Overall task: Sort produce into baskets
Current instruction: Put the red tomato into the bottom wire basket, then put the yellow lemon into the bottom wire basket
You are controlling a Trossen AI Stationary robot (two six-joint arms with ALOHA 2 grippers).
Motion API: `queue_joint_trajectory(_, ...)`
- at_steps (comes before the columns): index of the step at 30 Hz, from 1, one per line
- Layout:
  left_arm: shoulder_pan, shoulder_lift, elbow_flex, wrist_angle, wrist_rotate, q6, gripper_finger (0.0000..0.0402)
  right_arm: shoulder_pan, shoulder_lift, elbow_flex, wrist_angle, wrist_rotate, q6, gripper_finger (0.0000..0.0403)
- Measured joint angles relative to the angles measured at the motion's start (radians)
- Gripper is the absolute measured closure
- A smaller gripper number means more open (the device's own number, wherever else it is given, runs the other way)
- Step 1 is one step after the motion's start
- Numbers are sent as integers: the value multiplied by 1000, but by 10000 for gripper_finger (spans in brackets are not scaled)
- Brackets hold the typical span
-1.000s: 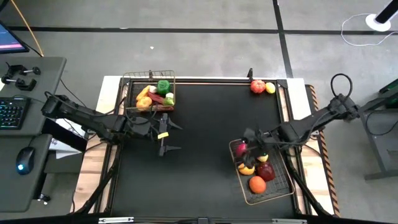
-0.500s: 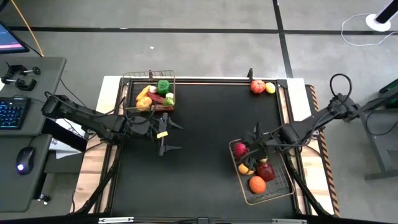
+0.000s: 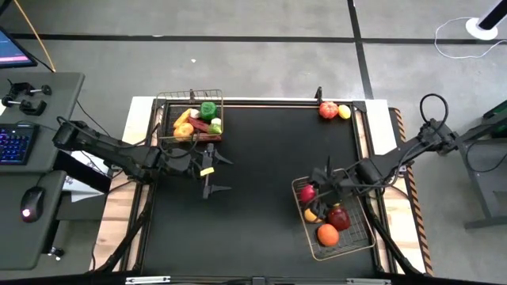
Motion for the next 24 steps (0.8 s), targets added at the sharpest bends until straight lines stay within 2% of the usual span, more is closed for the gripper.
queue_joint_trajectory(6,0,0,0,1,0,-7,9,1,29,0,-108,33,58,8)
queue_joint_trajectory(9,0,0,0,3,0,-7,9,-2,43,0,-110,31,63,19)
queue_joint_trajectory(15,0,0,0,3,0,-5,9,7,40,0,-88,-133,117,29)
queue_joint_trajectory(17,0,0,0,2,0,1,9,17,40,0,-66,-132,158,29)
queue_joint_trajectory(19,0,0,0,3,0,1,9,18,40,0,-14,-52,159,29)
queue_joint_trajectory(24,0,0,0,3,0,-8,9,-41,40,0,69,256,34,29)
